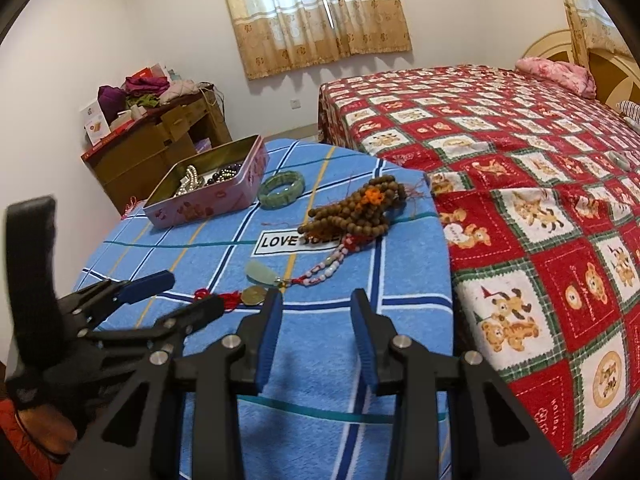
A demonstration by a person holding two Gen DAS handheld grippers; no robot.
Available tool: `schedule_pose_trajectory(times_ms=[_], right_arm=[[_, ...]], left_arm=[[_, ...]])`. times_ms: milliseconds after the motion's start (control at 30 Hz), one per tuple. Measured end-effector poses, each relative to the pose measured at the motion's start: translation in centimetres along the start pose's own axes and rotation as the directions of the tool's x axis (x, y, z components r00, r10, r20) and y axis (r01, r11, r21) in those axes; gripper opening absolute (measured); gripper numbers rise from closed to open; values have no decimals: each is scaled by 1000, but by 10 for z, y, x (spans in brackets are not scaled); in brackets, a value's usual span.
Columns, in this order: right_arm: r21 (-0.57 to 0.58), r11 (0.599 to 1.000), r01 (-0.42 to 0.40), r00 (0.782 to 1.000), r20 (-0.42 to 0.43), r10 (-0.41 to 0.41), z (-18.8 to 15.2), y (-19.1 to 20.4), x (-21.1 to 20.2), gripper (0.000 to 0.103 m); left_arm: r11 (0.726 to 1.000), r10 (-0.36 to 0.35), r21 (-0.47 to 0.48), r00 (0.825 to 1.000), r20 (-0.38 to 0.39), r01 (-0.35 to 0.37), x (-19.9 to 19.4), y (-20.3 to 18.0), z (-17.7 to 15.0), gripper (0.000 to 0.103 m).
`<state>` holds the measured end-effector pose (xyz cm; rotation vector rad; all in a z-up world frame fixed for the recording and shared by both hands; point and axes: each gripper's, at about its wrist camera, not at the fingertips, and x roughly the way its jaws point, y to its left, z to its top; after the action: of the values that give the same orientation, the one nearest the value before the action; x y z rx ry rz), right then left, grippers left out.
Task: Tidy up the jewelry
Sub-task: 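Move the left tool to the red tassel while the right tool reaches the brown wooden bead strand, then grasp the red tassel with the left tool while the right tool grasps the wooden bead strand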
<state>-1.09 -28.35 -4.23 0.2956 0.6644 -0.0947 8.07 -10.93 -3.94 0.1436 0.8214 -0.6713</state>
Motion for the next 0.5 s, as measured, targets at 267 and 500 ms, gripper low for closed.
schedule_pose_trajectory(times_ms=[267, 500], right_arm=[[28, 1000, 2, 1000, -14, -2, 0, -11, 2, 39], [35, 999, -4, 1000, -9, 4, 1, -14, 1, 39]], left_arm=[[1000, 26, -6, 995, -92, -27, 17, -2, 0, 35], [999, -41, -32, 999, -26, 40, -5, 6, -5, 6]])
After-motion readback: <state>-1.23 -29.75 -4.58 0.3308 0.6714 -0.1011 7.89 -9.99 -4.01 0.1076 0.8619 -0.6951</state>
